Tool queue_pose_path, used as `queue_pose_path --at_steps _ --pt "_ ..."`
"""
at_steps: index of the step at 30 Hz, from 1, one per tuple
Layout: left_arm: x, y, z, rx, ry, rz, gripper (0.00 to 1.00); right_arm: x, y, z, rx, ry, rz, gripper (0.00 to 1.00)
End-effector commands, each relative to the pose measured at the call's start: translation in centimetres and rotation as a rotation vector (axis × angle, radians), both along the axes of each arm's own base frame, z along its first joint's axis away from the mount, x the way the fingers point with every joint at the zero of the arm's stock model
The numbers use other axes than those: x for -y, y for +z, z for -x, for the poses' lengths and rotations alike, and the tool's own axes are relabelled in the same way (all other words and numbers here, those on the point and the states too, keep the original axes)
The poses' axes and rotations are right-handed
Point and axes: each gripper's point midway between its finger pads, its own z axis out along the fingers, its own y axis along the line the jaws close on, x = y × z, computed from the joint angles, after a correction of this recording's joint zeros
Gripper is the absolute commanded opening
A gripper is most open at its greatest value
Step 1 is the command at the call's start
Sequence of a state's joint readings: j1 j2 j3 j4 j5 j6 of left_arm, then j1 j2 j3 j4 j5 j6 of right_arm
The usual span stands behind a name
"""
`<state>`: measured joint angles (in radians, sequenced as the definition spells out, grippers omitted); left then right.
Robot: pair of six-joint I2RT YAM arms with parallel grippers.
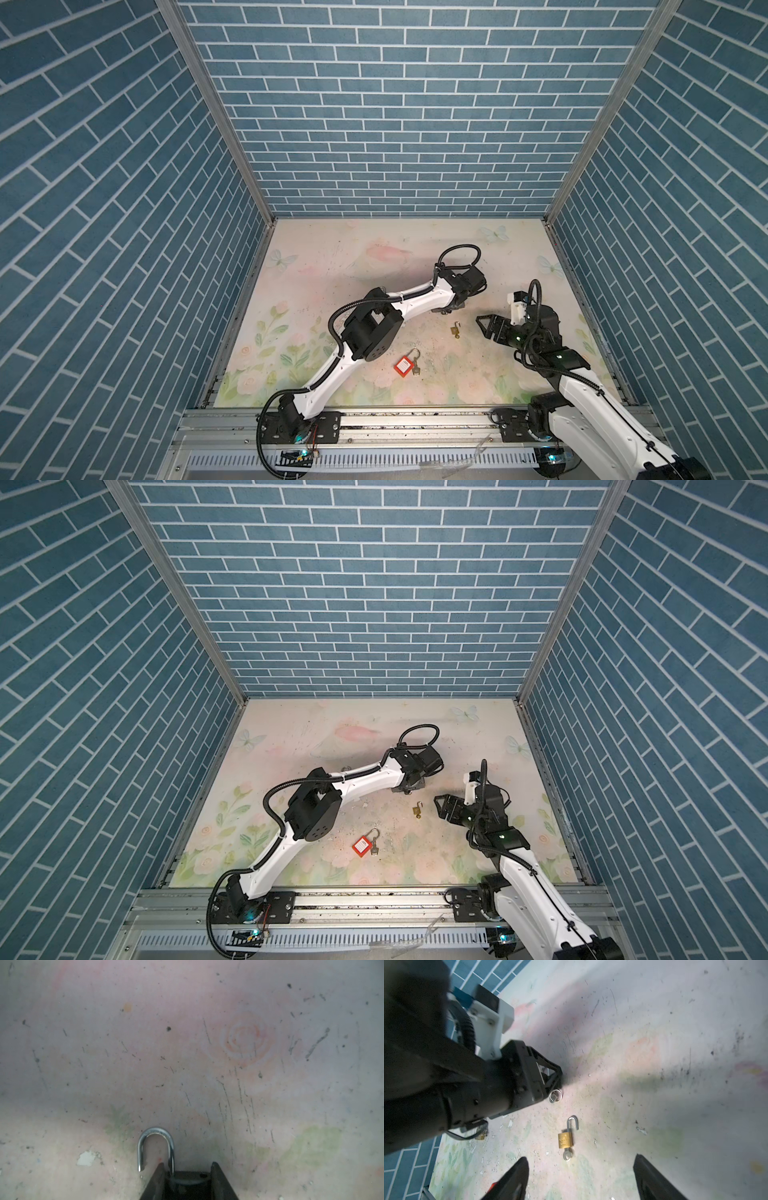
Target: Lock with the key
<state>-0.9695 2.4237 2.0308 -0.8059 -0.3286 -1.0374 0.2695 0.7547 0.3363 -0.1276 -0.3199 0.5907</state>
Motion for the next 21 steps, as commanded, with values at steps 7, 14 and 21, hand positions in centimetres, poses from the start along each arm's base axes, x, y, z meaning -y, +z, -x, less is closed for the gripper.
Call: queue_pose_path --at_steps 7,14,21 --pt "-0.5 9.6 -2.1 0.334 -0.355 0.049 0.0 0.5 6.6 -1.5 0.138 -0.034 0.003 0.81" --pt "-2.6 14.9 0.3 0.545 -0.648 0.25 0.0 0.2 11.3 -1.5 0.218 -0.027 -0.06 0.83" --pt "-4.0 19.2 5.2 0.801 -1.066 0.152 0.0 -3.1 14.7 0.0 0.294 0.204 -0.161 0.82"
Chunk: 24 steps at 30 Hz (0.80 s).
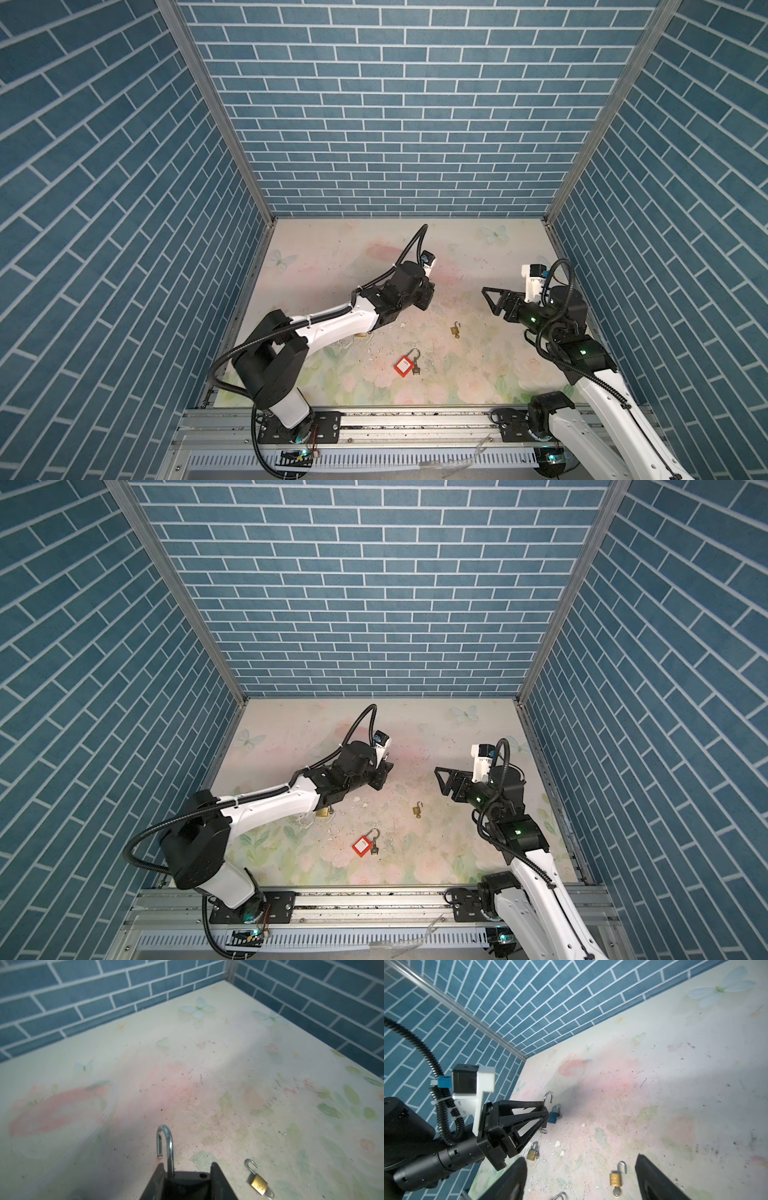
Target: Lock with the key
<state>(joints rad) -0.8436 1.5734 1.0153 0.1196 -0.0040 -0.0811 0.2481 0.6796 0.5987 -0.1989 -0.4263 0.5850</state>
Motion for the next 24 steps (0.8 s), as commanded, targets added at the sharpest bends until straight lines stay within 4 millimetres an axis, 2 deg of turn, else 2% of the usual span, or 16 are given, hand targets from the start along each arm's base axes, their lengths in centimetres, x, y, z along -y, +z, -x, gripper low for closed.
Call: queue_pose_path --at_steps 1,5,9,16,24 --pt "1.9 4.4 3.1 0.295 -0.312 -0.003 0.0 -2.1 2.3 1.2 0.062 0.163 -0.039 0.81" --pt "1.3 4.1 7.3 0.483 -0.524 -0.046 0.0 -3.4 3.3 2.1 0.079 0.273 -0.048 0.8" --pt "0.5 3.2 9.6 0.627 -0.606 -0.111 0.0 -3.7 2.6 2.1 0.047 0.295 -0.026 0.79" --pt "1.1 1.7 11.2 0.679 -0.675 -0.189 0.0 -5.7 0.3 2.2 -0.028 0.368 0.014 0.75" --pt "1.8 1.4 11.5 0.707 -0.697 -0.232 0.0 -7.6 -2.6 1.4 -0.1 0.393 0.092 0.73"
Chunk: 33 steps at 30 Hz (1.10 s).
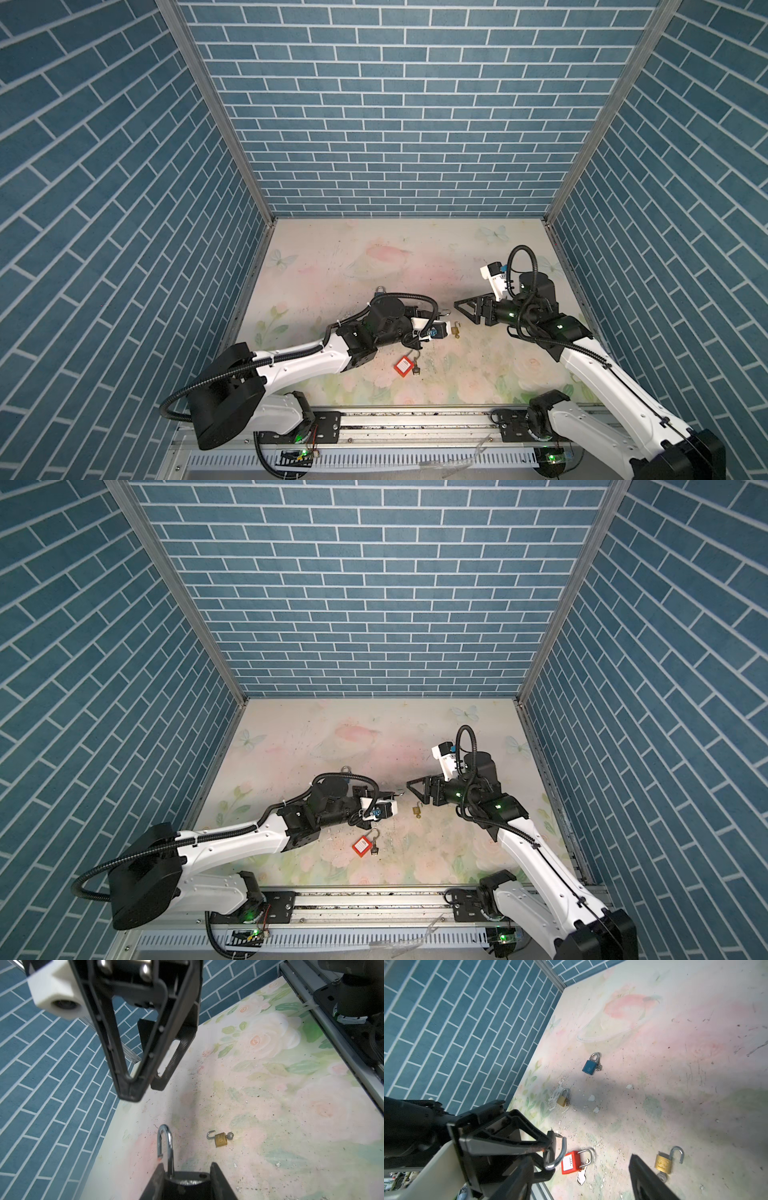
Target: Lock with the key
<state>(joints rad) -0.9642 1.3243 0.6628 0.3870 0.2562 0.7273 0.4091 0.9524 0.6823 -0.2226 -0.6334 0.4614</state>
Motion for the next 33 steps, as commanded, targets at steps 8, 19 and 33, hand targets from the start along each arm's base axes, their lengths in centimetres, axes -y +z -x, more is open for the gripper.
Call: queue_pose_path --at_steps 8,19,33 --pt "1.2 -0.1 0.2 0.116 -0.029 -0.059 0.0 -0.9 -1.1 -1.4 0.022 0.001 0.068 0.7" --pt "1.4 0.5 -0.2 0.115 -0.012 -0.029 0.0 -1.1 -4.2 -0.2 -0.048 0.023 0.124 0.55" --pt "1.4 0.9 -0.7 0.071 0.012 0.002 0.0 -0.9 -4.6 1.3 -0.063 0.056 0.122 0.38"
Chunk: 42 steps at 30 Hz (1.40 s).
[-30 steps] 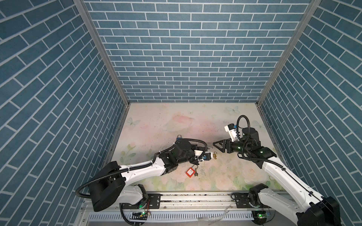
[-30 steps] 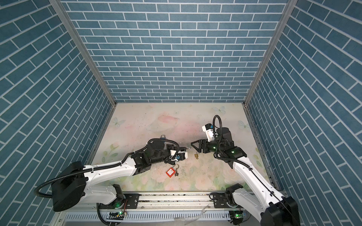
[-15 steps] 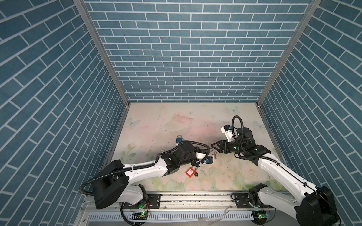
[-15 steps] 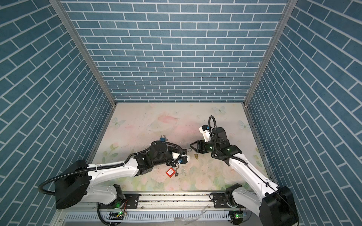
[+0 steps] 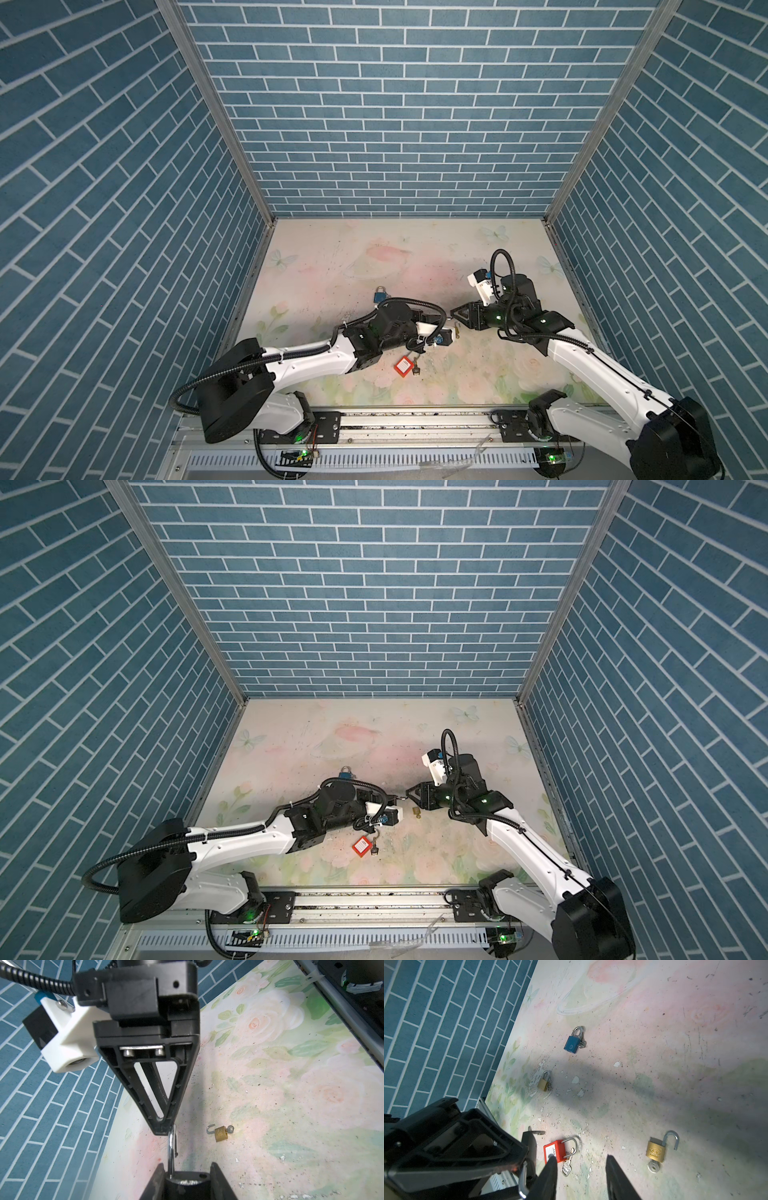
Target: Lock with the key
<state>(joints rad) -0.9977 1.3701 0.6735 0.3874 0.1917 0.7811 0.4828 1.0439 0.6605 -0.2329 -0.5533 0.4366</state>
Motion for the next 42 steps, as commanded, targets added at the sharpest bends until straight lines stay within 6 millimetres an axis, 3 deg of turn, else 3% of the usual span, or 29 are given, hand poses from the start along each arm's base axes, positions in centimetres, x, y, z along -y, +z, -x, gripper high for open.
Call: queue_pose_path --at_steps 1,9,19,26,36,42 --pt "0.7 2.2 -0.8 0.019 0.004 0.066 0.0 0.1 -0.2 1.1 0.009 0.042 0.006 0.37" --pt "0.8 1.9 -0.6 -0.004 -0.004 0.06 0.0 -0.1 1.0 2.1 0.035 0.075 -0.036 0.27" --pt "0.9 1.4 -0.2 -0.039 -0.028 0.041 0.0 -0.7 3.1 3.6 0.109 0.158 -0.1 0.31" --pt "1.0 1.3 -0.1 -0.047 -0.034 0.04 0.0 -1.3 1.8 3.9 0.094 0.178 -0.051 0.31" --pt "1.0 1.3 -0.3 -0.042 -0.033 0.038 0.0 -1.9 1.5 3.8 0.094 0.185 -0.029 0.19" --pt "0.9 1.2 -1.1 -0.005 0.01 0.038 0.0 -2.1 1.8 3.4 0.073 0.162 -0.042 0.05"
